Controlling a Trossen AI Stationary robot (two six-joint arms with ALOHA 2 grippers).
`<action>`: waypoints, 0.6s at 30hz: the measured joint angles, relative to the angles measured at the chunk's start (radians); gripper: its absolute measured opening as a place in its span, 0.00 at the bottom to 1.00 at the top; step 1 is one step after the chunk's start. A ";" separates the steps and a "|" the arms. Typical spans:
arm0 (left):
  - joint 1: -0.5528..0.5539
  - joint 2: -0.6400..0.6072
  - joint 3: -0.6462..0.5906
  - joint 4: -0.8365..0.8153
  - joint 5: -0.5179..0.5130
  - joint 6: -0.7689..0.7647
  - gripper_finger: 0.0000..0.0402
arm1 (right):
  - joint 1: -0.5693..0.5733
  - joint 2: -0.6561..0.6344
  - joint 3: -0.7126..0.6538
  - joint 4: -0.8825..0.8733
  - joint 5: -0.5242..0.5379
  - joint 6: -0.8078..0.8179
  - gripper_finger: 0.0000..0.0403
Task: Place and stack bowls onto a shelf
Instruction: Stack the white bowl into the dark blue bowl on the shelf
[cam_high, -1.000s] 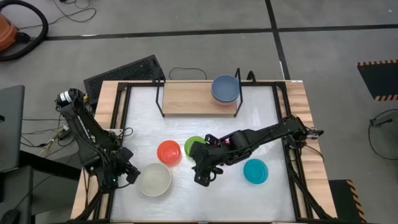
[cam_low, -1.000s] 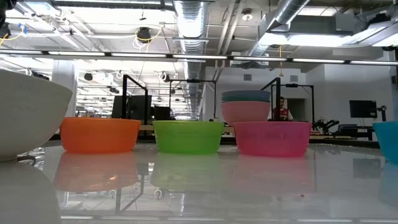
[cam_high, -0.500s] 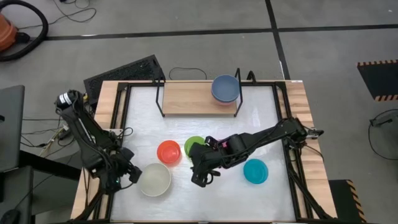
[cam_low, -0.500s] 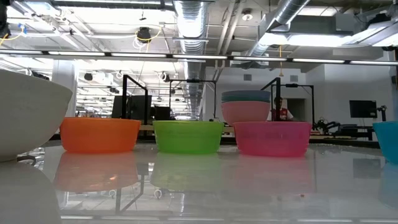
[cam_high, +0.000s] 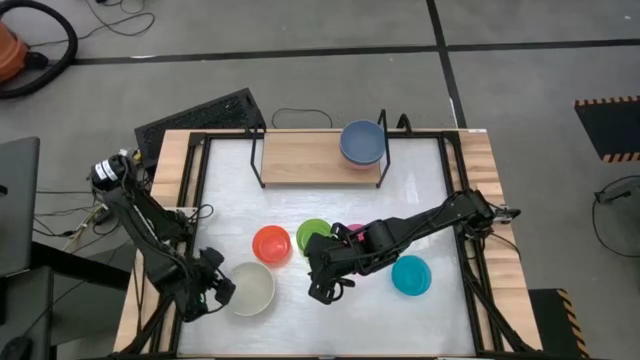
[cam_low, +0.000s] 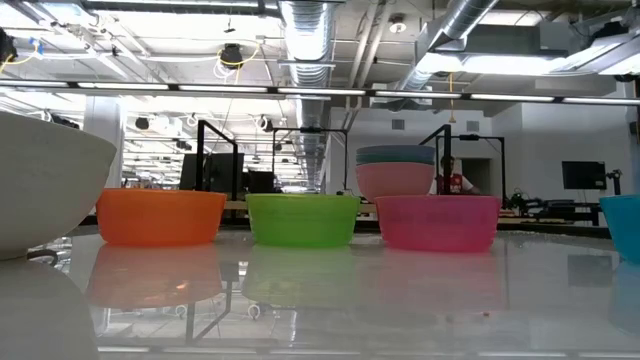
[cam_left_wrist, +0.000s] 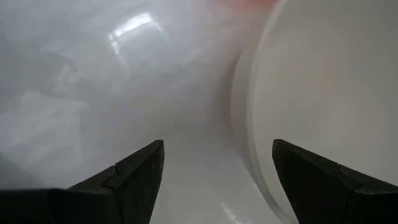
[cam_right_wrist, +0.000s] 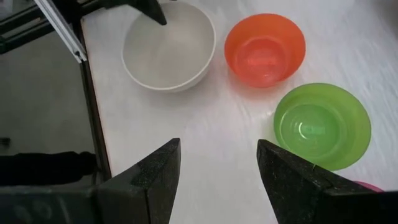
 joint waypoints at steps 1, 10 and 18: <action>0.000 0.015 0.000 0.019 0.008 0.008 0.71 | 0.000 0.000 0.000 0.000 0.000 0.000 0.59; 0.008 0.077 0.000 0.094 0.050 0.010 0.54 | 0.002 0.000 0.000 0.000 0.002 -0.001 0.59; 0.009 0.072 0.000 0.093 0.018 -0.024 0.17 | 0.002 0.000 0.000 0.000 0.074 0.017 0.59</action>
